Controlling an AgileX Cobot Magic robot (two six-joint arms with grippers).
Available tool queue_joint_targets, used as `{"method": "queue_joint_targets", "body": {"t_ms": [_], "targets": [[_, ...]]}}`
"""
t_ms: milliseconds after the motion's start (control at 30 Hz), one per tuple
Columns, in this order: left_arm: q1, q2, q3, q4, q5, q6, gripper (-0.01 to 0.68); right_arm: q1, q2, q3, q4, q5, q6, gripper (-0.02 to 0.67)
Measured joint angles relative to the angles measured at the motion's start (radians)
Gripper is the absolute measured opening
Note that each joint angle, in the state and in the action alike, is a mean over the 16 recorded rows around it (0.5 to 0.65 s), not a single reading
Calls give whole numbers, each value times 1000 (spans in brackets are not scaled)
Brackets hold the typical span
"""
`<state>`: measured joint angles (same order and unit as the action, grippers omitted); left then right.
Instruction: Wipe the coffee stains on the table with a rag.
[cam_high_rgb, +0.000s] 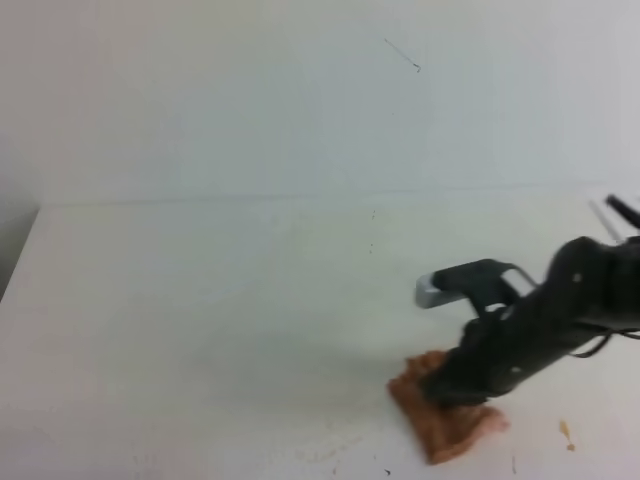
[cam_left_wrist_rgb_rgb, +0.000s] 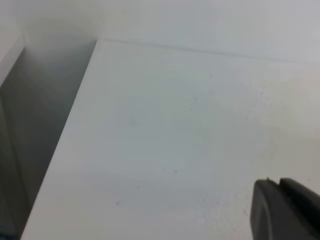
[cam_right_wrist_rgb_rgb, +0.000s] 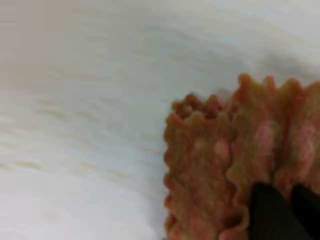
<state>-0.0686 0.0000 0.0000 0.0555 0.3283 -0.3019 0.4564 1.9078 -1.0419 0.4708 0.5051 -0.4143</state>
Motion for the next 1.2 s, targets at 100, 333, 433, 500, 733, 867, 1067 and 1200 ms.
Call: {"method": "queue_joint_targets", "body": {"t_ms": [100, 333, 433, 500, 733, 867, 1067, 1200], "targets": [[0, 0, 0, 0, 0, 0, -1, 102, 58, -77, 95, 1, -38, 3], [0, 0, 0, 0, 0, 0, -1, 274, 173, -274, 104, 26, -27, 3], [0, 0, 0, 0, 0, 0, -1, 295, 203, -335, 6, 46, 32, 3], [0, 0, 0, 0, 0, 0, -1, 290, 216, -363, -81, 66, 84, 3], [0, 0, 0, 0, 0, 0, -1, 170, 218, -393, -364, 157, 260, 2], [0, 0, 0, 0, 0, 0, -1, 66, 175, -375, -470, 206, 332, 2], [0, 0, 0, 0, 0, 0, -1, -94, 26, -301, -511, 225, 347, 2], [0, 0, 0, 0, 0, 0, -1, -172, -118, -218, -513, 210, 323, 2]]}}
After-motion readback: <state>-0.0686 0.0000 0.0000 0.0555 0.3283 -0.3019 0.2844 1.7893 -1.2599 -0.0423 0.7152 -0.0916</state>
